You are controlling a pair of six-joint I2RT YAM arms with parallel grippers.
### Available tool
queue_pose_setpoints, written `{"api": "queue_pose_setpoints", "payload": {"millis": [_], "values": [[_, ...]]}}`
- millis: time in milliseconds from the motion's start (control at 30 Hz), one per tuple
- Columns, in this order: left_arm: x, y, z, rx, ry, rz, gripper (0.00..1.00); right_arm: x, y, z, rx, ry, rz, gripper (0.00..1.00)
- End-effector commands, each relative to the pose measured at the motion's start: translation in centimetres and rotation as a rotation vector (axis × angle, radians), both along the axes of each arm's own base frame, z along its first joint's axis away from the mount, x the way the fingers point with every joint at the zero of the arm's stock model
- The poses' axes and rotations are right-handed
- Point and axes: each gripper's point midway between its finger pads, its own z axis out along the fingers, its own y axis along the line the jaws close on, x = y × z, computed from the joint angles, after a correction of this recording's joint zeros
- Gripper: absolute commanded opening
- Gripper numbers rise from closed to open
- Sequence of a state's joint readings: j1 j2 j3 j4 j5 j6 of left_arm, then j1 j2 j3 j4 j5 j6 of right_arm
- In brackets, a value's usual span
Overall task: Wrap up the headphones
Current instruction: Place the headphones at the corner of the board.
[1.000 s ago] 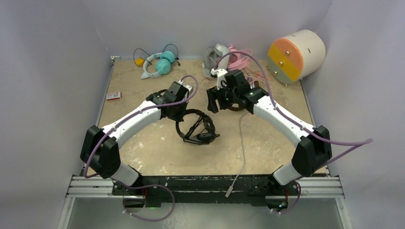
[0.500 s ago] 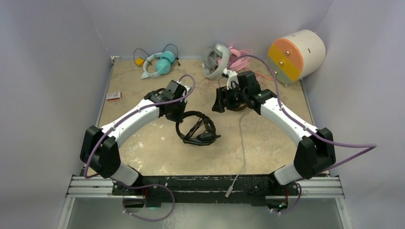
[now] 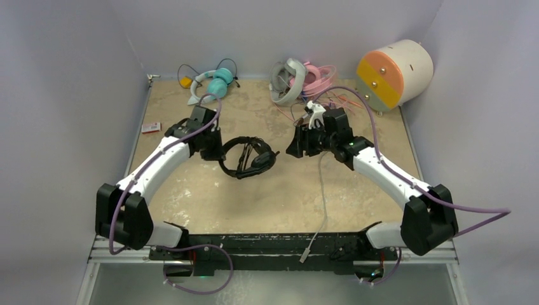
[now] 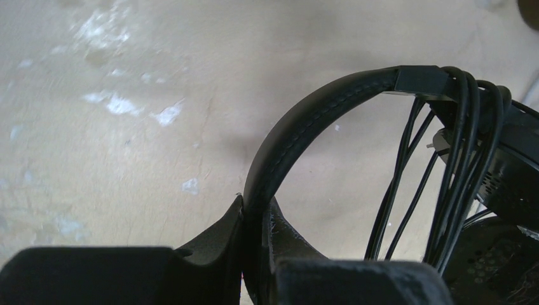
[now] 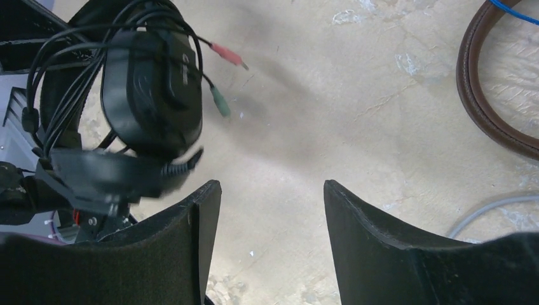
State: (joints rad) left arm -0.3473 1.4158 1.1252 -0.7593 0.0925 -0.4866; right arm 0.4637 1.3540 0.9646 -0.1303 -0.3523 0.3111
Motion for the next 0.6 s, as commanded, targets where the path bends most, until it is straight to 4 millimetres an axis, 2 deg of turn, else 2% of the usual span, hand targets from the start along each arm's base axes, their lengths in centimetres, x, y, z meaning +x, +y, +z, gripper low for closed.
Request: {"api": "queue_pose_setpoints", "payload": {"millis": [0, 333, 567], "values": [[0.8, 1.9, 0.6, -0.082, -0.052, 0.257, 0.00, 0.7, 0.2, 2.8, 0.058, -0.094, -0.016, 0.63], [0.5, 9.6, -1.0, 0.006, -0.023, 0.733, 0.00, -0.5, -0.5, 2.7, 0.060, -0.106, -0.015, 0.63], [-0.9, 13.2, -2.9, 0.005, -0.005, 1.020, 0.00, -0.9, -0.9, 3.1, 0.070, -0.135, -0.025, 0.63]]}}
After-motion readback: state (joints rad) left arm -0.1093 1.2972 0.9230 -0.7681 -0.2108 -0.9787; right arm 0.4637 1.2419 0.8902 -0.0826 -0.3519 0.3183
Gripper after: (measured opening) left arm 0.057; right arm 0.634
